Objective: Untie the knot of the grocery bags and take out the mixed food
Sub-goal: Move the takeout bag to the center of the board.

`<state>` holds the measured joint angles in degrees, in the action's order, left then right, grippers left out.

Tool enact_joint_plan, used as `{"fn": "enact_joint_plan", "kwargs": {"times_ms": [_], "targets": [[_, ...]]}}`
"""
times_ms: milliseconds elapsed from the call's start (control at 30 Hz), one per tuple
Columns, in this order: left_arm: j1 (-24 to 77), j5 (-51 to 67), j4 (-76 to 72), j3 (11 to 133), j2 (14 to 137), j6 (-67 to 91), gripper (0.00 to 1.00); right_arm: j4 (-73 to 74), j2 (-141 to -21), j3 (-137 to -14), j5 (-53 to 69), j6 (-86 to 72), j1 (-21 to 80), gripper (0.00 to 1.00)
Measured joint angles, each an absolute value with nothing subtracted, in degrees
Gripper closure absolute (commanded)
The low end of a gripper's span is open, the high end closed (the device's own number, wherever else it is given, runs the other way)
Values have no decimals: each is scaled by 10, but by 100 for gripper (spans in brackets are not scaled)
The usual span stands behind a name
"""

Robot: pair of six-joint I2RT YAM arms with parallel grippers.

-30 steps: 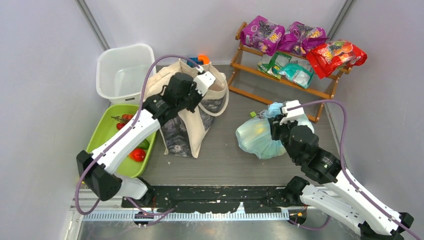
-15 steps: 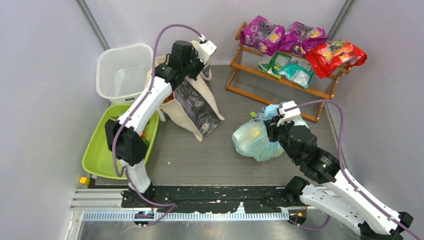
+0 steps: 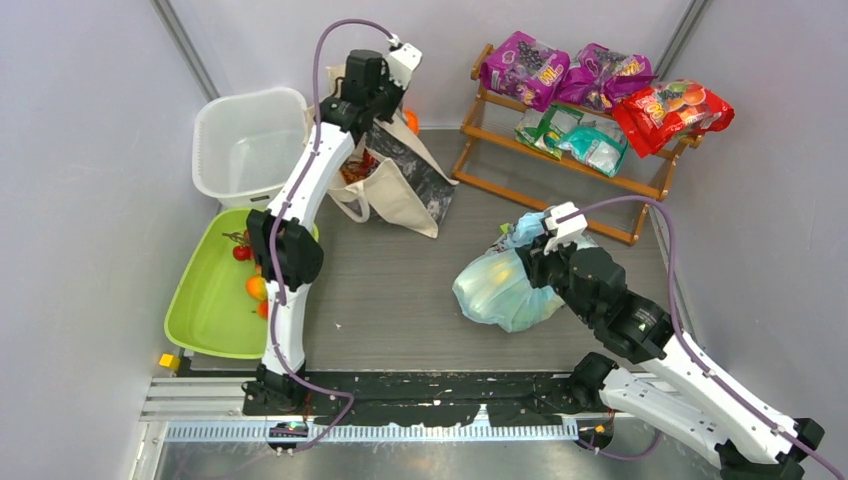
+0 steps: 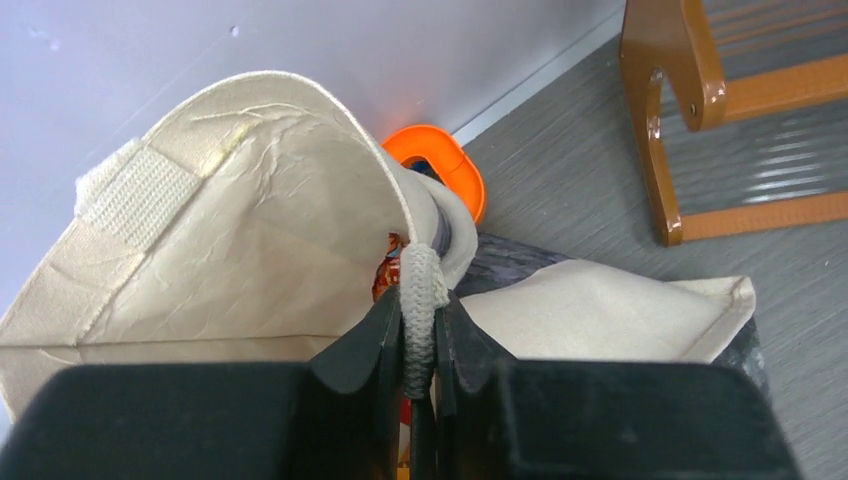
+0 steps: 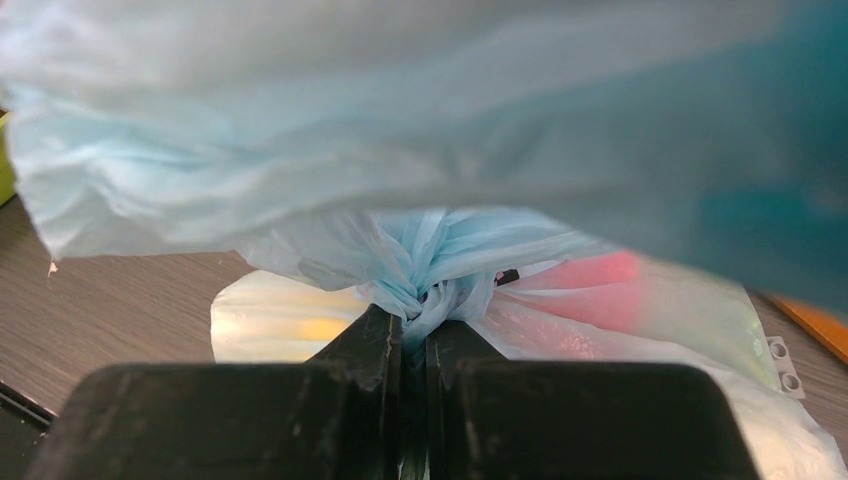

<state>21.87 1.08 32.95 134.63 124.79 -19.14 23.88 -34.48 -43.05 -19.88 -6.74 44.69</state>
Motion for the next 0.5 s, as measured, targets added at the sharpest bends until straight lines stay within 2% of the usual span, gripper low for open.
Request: {"fn": "enact_joint_plan", "kwargs": {"times_ms": [33, 67, 133, 200, 500], "targets": [[216, 11, 328, 1346, 1248, -187, 36, 239, -347, -430, -195, -68, 447, 95], [215, 12, 325, 1345, 1248, -183, 22, 240, -349, -430, -192, -69, 447, 95], [214, 18, 295, 1336, 1240, -172, 5, 241, -353, -430, -187, -69, 447, 95], [213, 36, 268, 1316, 1217, -155, 1, 241, -356, -430, -182, -69, 447, 95], [225, 151, 221, 1199, 993, -47, 0, 236, -371, -430, -144, -70, 449, 95]]}}
